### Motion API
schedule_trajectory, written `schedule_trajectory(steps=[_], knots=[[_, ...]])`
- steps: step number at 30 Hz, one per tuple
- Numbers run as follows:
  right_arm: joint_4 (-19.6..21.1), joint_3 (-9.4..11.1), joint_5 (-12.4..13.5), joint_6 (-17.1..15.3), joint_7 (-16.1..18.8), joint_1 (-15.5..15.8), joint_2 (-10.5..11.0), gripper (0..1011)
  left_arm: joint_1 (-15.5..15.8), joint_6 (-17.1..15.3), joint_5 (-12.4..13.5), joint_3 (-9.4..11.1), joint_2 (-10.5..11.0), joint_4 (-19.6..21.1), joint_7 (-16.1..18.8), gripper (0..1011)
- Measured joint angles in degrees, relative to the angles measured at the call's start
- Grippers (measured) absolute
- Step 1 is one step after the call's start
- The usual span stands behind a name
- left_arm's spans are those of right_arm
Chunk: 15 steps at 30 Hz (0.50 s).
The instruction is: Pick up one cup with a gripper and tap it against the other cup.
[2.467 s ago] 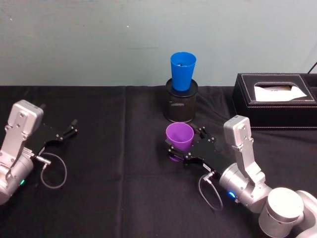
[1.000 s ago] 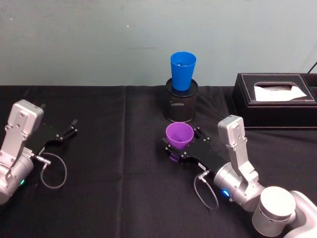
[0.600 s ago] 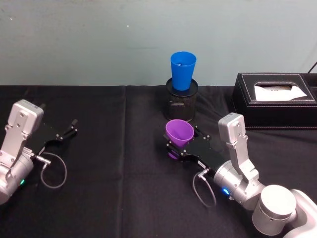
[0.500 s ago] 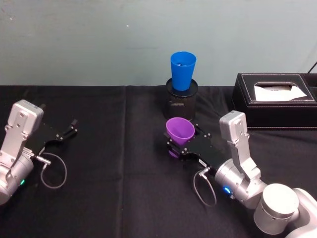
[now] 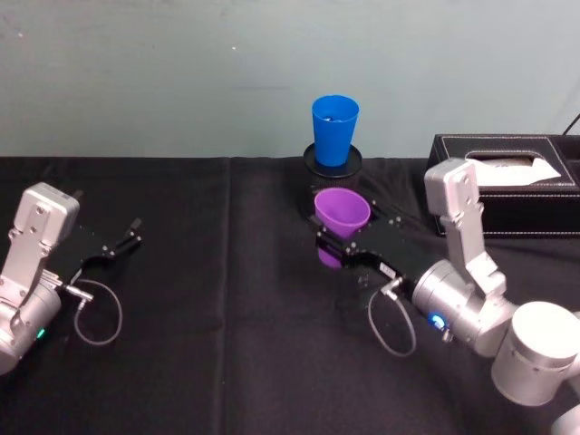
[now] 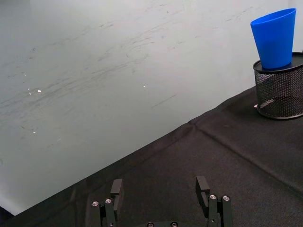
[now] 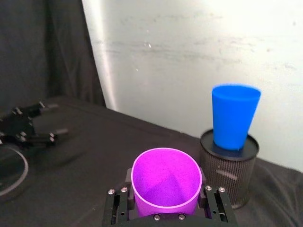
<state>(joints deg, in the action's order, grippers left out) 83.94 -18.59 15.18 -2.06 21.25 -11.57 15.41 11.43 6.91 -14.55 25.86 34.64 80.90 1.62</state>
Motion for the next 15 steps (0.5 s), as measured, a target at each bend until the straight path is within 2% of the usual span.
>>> schedule_trajectory(steps=[6,15], knots=[[3.84,0.1,1.67,-1.31,0.41,0.85,1.45,723,0.0,0.0,0.0,0.0,0.0,0.0,0.0,1000],[5.3,-0.38,2.35,-1.55,0.12,1.32,2.41,723,0.0,0.0,0.0,0.0,0.0,0.0,0.0,1000]])
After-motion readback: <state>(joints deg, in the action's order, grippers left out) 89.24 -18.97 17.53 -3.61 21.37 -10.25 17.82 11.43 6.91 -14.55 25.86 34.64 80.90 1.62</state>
